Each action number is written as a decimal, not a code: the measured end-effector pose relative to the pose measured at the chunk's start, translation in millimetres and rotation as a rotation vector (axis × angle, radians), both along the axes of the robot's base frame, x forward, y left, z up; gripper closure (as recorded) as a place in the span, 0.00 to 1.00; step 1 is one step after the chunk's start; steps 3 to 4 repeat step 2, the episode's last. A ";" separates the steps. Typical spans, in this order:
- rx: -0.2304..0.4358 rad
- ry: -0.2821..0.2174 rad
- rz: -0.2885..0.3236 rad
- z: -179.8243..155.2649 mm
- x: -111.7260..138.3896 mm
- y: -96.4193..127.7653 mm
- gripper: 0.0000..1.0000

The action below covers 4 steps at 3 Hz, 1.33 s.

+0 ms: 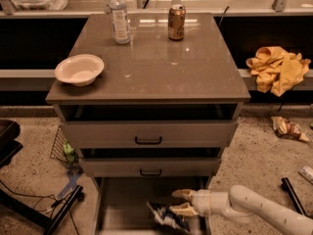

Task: Place blue chip bag into bottom drawer

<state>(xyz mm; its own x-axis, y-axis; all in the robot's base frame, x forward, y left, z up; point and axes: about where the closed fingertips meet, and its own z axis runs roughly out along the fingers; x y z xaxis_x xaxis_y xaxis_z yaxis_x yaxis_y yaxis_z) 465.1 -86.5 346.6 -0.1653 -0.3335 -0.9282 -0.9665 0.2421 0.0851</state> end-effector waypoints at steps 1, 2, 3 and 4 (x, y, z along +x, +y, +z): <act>0.002 0.001 0.003 -0.2 -0.4 1.9 0.00; 0.003 0.001 0.004 -0.2 -0.5 2.4 0.00; 0.003 0.001 0.004 -0.2 -0.5 2.4 0.00; 0.003 0.001 0.004 -0.2 -0.5 2.4 0.00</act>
Offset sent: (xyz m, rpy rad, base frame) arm -0.0003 0.0016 -0.0001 0.0016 0.0008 0.0022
